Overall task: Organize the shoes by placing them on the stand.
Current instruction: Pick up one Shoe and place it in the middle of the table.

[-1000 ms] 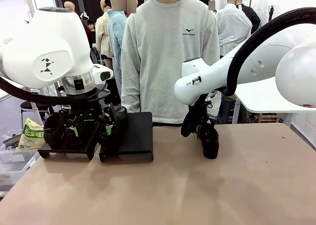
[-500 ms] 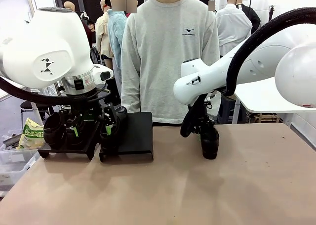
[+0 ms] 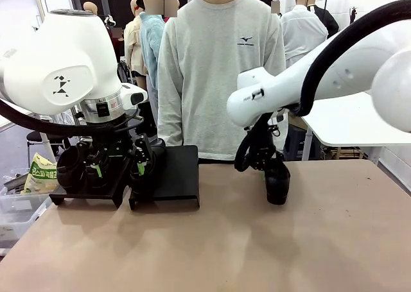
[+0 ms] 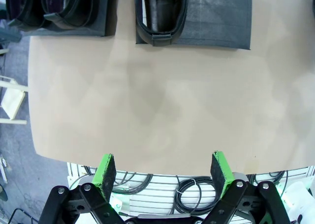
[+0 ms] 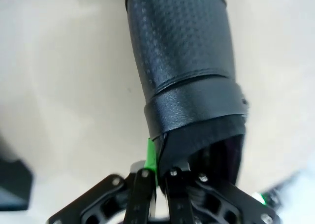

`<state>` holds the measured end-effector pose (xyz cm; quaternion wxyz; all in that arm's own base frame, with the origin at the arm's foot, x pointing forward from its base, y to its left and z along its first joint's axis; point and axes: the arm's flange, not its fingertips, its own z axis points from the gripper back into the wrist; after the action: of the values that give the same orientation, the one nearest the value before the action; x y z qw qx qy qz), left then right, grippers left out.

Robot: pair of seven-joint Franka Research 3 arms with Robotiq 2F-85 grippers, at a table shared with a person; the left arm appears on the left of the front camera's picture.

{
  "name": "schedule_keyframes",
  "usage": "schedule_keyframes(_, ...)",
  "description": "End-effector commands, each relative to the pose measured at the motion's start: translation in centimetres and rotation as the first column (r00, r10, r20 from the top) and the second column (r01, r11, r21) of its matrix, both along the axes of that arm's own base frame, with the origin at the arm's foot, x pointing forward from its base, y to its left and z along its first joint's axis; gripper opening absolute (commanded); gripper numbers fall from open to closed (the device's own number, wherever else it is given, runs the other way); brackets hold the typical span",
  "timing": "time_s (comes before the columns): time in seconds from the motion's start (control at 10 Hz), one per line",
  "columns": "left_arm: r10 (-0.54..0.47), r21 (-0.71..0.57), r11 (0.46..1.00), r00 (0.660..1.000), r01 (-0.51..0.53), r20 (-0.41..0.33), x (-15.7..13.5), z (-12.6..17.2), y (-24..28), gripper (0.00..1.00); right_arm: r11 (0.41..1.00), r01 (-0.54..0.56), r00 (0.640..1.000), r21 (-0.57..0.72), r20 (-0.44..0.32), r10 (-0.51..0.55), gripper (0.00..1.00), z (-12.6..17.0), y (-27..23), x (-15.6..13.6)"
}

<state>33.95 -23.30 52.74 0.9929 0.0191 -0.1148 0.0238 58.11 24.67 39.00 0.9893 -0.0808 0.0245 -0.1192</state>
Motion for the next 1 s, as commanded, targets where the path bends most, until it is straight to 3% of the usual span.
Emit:
schedule_keyframes(0.0,-0.001,-0.006,1.0,1.0,0.001,-0.004,0.0,0.0,0.1,1.0,1.0,-0.003,1.0,0.015,0.016,0.003,0.0,3.9,-1.2,-6.7)
schedule_keyframes(0.1,-0.001,-0.006,1.0,1.0,0.001,-0.004,0.0,0.0,0.1,1.0,1.0,-0.005,0.999,-0.007,0.039,0.005,0.0,5.0,-0.9,-9.2)
schedule_keyframes(0.3,-0.001,-0.006,1.0,1.0,0.001,-0.004,0.0,0.0,0.1,1.0,0.993,-0.115,0.991,0.015,0.068,0.114,0.0,6.3,0.2,-13.8)
schedule_keyframes(0.4,-0.001,-0.006,1.0,1.0,0.001,-0.004,0.0,0.0,0.1,1.0,0.999,-0.036,0.999,-0.01,0.032,0.037,0.0,6.0,-0.2,-8.8)
schedule_keyframes(0.6,-0.001,-0.006,1.0,1.0,0.001,-0.004,0.0,0.0,0.1,1.0,0.999,-0.036,0.999,-0.01,0.032,0.037,0.0,6.0,-0.2,-8.8)
schedule_keyframes(0.9,-0.001,-0.006,1.0,1.0,0.001,-0.004,0.0,0.0,0.1,1.0,0.997,-0.07,0.996,-0.012,0.052,0.071,0.0,6.7,2.5,-16.3)
